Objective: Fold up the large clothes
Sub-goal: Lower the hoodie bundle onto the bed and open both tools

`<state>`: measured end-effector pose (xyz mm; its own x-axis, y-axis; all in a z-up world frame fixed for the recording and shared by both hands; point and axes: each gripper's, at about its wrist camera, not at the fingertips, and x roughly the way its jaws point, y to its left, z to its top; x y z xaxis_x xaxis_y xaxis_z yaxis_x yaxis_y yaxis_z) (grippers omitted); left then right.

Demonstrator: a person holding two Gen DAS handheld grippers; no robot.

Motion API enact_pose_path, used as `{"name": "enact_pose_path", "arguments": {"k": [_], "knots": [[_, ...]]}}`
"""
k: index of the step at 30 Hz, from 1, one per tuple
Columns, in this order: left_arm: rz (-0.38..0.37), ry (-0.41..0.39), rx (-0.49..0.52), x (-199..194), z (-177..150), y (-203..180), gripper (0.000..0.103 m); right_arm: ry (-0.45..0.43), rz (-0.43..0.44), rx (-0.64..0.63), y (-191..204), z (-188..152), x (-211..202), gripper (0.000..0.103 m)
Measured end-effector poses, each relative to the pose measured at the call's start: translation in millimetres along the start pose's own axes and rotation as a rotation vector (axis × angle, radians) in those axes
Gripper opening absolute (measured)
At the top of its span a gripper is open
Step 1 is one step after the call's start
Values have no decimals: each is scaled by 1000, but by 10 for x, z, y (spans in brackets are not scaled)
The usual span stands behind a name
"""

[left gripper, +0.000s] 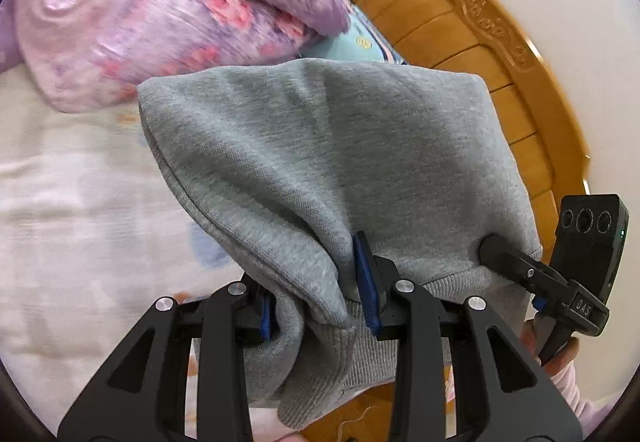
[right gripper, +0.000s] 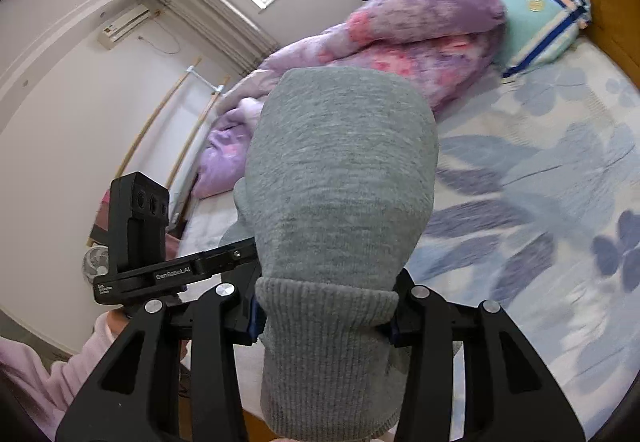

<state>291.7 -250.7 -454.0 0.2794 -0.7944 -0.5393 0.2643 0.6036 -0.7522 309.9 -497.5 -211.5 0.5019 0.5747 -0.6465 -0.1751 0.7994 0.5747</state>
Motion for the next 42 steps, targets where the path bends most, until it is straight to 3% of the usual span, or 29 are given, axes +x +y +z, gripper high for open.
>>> {"name": "enact_pose_path", "arguments": {"k": [6,11,15,16,17,19,20,22,24,26,28,30,31,32,33,36,37,38,39,40,41,42], "knots": [[-23,75,-19,1573,406,-543,33,10,-85,34,-1427,248,-122,41],[-19,214,-62,2954,369,-643,42,74,-213,139,-2731,154,18,42],[44,366,-65,3574,136,-600,48,196,-495,283,-3678,-135,229,52],[54,384,-59,3606,88,-592,59,208,-602,359,-3925,-231,172,64],[75,386,-42,3586,49,-587,67,182,-627,401,-3992,-273,72,69],[117,375,-1,3501,23,-588,68,40,-659,478,-4027,-359,-327,76],[214,434,15,3451,28,-599,68,10,-687,483,-3984,-376,-459,77],[256,397,66,3336,83,-685,65,-79,-676,456,-3846,-392,-747,76],[221,333,118,3276,206,-880,55,-131,-594,390,-3717,-368,-839,57],[179,316,151,3412,275,-1101,46,-83,-568,293,-3564,-322,-694,28],[132,300,167,3687,293,-1226,41,45,-565,232,-3604,-320,-306,17],[159,362,177,4190,242,-1238,40,134,-612,269,-3811,-411,40,16],[189,431,167,4481,165,-1183,32,154,-642,292,-3935,-491,207,16],[205,469,149,4684,93,-1110,32,146,-682,307,-4015,-532,288,16],[215,443,132,4715,73,-1087,32,120,-688,339,-4022,-543,271,17],[231,416,103,4626,118,-1112,36,89,-677,373,-3873,-567,129,19],[253,415,119,4597,136,-1139,46,93,-681,375,-3826,-580,110,22],[299,422,139,4560,160,-1177,64,99,-680,385,-3792,-572,81,27],[318,426,147,4518,167,-1198,66,107,-661,410,-3722,-581,47,31],[321,423,151,4454,192,-1238,66,104,-643,423,-3707,-545,29,43],[323,420,156,4402,207,-1276,67,90,-632,429,-3659,-492,-10,66],[332,421,167,4308,237,-1328,68,67,-657,422,-3514,-499,-90,75]]}}
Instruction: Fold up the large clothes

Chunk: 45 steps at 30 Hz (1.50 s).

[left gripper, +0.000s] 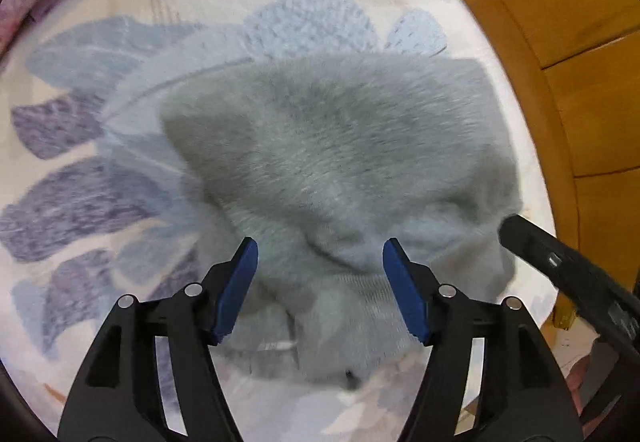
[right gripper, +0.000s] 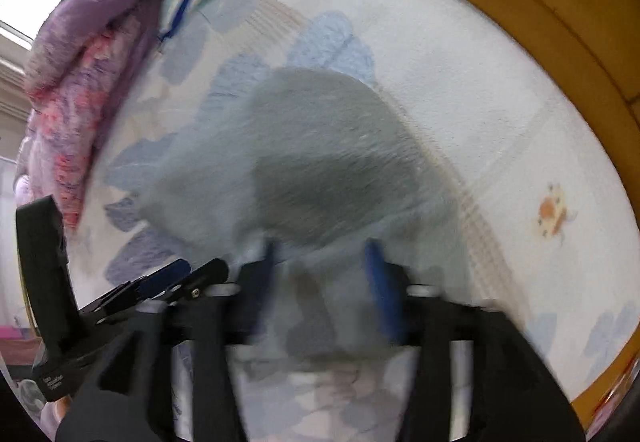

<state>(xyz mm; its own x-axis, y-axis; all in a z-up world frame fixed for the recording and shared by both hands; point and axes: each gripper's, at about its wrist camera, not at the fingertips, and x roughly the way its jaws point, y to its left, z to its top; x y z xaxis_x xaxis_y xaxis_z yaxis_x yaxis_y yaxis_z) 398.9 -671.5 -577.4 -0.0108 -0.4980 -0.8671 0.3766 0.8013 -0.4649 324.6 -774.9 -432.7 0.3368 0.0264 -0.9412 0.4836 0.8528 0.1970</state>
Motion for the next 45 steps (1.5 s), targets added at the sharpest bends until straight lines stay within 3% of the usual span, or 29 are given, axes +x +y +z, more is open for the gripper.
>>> {"name": "enact_pose_path", "arguments": {"k": [1,4,7,14,20,26,29,35,42,45], "knots": [[17,3,10,-124,-15,-14,71,-25,-25,-3,62,-37,-99,81],[60,-46,40,-573,-117,-69,82,-95,-50,-22,241,-182,-509,86],[56,-118,80,-1144,-244,-73,88,-157,-80,-29,459,-346,-910,87],[56,-285,166,-2626,-724,48,90,-473,-247,-57,1110,-1087,-2183,95],[47,-508,267,-4139,-1537,200,96,-622,-237,-86,1747,-1874,-3059,95],[66,-674,254,-5128,-2574,620,98,-719,-194,-99,2370,-2734,-3571,95],[94,-713,220,-5408,-3057,930,98,-718,-174,-132,2651,-3151,-3690,95],[198,-685,186,-5630,-3878,1570,98,-718,-146,-148,3088,-3909,-3743,95],[195,-630,207,-5653,-4449,2006,98,-680,-156,-189,3517,-4525,-3551,95],[212,-600,199,-5610,-4509,2089,98,-635,-156,-207,3602,-4568,-3428,95]]}}
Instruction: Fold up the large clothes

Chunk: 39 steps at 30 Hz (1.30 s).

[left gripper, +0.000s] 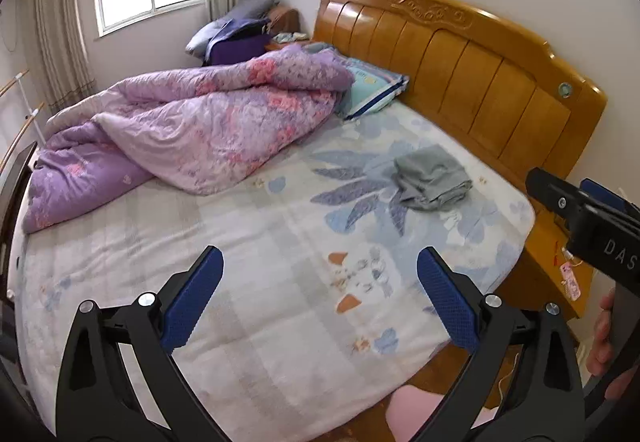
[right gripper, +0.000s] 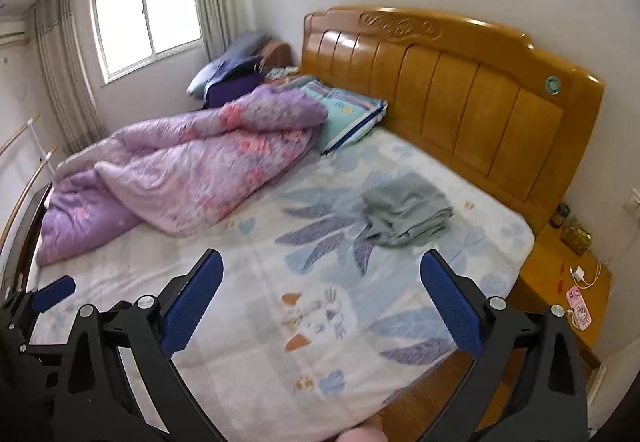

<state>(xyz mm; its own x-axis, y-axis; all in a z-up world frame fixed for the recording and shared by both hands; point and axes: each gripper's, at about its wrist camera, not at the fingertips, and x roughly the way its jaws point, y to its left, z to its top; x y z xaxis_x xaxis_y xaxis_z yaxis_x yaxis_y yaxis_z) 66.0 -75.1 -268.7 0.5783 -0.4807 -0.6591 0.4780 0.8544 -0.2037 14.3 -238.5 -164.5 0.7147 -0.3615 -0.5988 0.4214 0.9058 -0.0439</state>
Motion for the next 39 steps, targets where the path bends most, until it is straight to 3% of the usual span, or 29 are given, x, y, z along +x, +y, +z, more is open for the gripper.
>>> {"name": "enact_pose_path", "arguments": {"k": [6,12,39], "knots": [[-21,28,-57,63,41,78,98,11,-15,-2,90,-58,33,95],[2,6,-45,153,209,24,98,6,-14,-12,99,-8,167,95],[-64,-11,-19,687,745,-202,98,-20,-66,-18,-102,348,574,95]]}}
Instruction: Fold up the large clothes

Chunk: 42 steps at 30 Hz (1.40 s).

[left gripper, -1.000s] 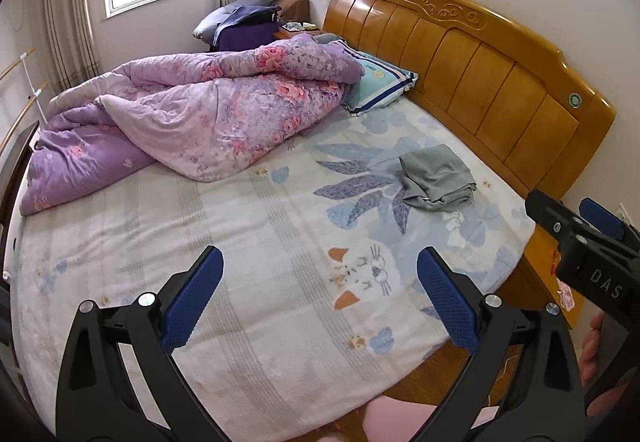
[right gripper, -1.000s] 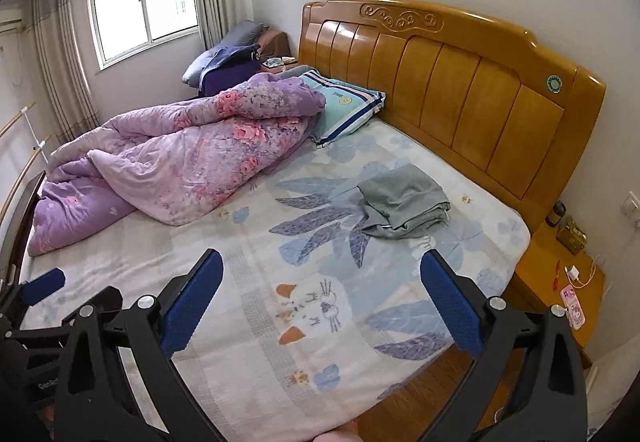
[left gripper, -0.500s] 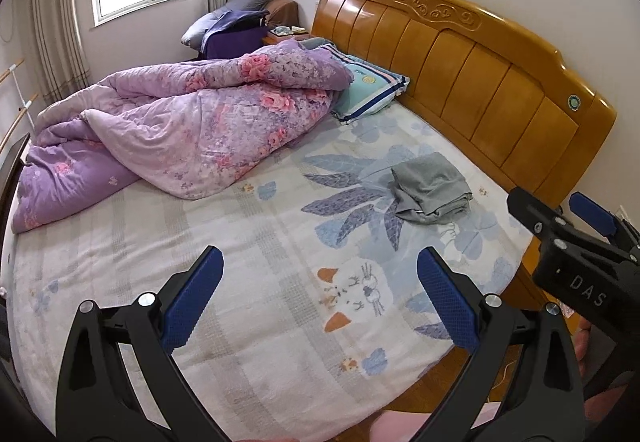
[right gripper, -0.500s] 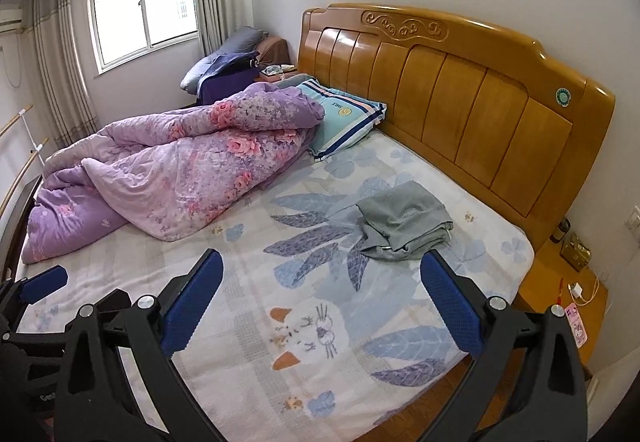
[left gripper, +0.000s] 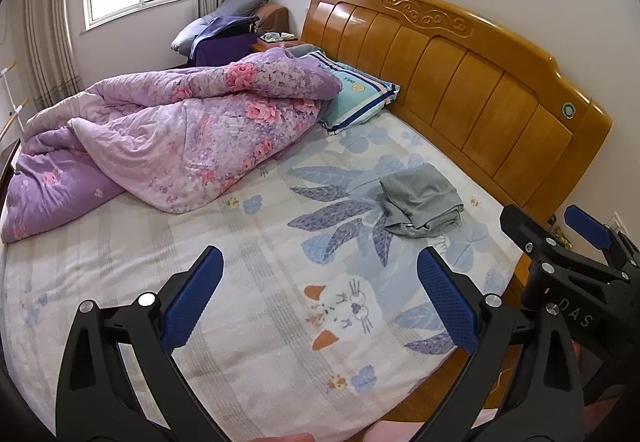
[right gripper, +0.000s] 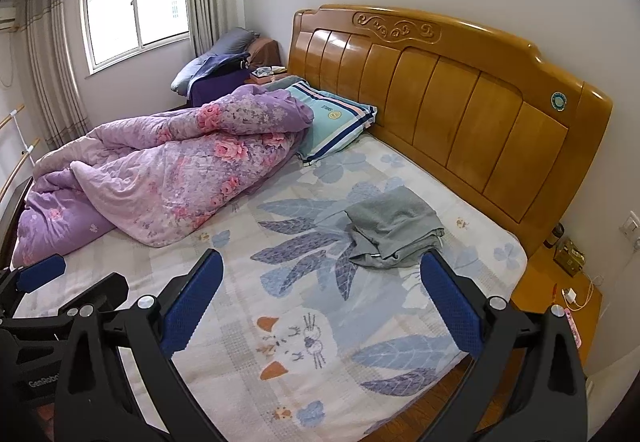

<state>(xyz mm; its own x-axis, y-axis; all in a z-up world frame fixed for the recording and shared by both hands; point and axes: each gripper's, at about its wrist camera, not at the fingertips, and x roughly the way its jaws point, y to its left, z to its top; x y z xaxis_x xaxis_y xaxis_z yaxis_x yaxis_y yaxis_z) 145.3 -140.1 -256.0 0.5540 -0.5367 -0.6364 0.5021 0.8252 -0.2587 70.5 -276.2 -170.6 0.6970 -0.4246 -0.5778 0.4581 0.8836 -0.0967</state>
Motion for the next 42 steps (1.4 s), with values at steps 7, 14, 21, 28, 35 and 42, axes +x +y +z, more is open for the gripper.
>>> {"name": "enact_pose_path", "arguments": {"k": [7,14,21,28,35,42], "knots": [[2,4,-1,34,26,-4,98,16,-3,10,-18,15,41,95],[-22,14,3,67,27,-36,98,32,-7,16,-50,-1,51,95],[-22,17,6,77,26,-43,98,40,-11,21,-73,-2,60,95],[-26,25,10,76,-8,-62,98,52,-13,26,-94,-10,67,95],[-30,27,11,71,-17,-63,98,54,-12,28,-113,-25,63,95],[-30,29,13,73,-3,-69,98,59,-8,29,-134,-34,63,95]]}}
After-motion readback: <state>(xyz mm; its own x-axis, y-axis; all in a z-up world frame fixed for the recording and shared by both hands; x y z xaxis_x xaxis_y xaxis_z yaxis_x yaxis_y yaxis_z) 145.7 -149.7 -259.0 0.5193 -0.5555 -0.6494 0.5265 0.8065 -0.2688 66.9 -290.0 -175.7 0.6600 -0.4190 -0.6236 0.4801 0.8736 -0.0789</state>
